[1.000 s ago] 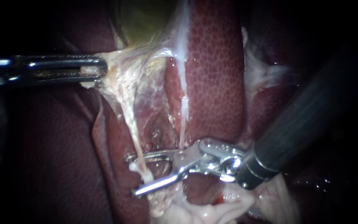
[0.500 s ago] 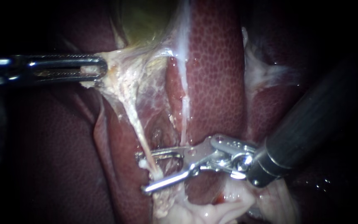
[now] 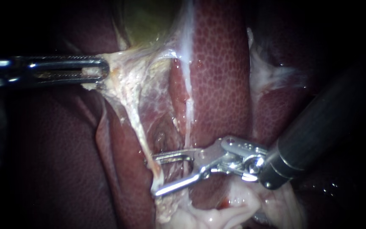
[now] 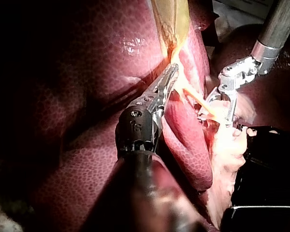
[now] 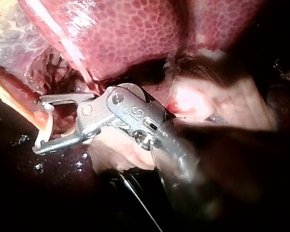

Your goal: Going back first clip left tube

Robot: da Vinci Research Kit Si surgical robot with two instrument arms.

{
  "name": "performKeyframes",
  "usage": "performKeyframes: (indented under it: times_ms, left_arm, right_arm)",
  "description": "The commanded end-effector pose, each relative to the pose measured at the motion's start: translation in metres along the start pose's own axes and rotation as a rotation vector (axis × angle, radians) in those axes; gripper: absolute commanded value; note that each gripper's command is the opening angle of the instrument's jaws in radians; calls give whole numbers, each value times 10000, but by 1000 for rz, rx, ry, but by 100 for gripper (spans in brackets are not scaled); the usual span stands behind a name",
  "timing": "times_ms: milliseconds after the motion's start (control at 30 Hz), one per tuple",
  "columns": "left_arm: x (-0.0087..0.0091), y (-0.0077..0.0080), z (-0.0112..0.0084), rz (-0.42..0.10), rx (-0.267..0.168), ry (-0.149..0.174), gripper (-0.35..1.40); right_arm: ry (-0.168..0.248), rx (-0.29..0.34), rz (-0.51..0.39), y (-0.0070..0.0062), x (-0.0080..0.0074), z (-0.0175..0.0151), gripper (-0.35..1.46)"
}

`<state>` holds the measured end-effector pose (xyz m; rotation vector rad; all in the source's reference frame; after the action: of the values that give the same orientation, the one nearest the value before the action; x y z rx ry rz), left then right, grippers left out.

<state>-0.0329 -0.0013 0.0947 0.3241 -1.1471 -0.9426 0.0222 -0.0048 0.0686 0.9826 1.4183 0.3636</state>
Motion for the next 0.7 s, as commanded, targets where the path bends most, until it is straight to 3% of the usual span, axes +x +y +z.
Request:
performKeyframes:
  times_ms: [33,700]
  left_arm:
    - [0,0,0,0,0,0,-35]
    - [0,0,0,0,0,0,-35]
  right_arm:
    - [0,-1,-10,0,-1,-1,60]
    - [1,4,-32,-5,8,-20,60]
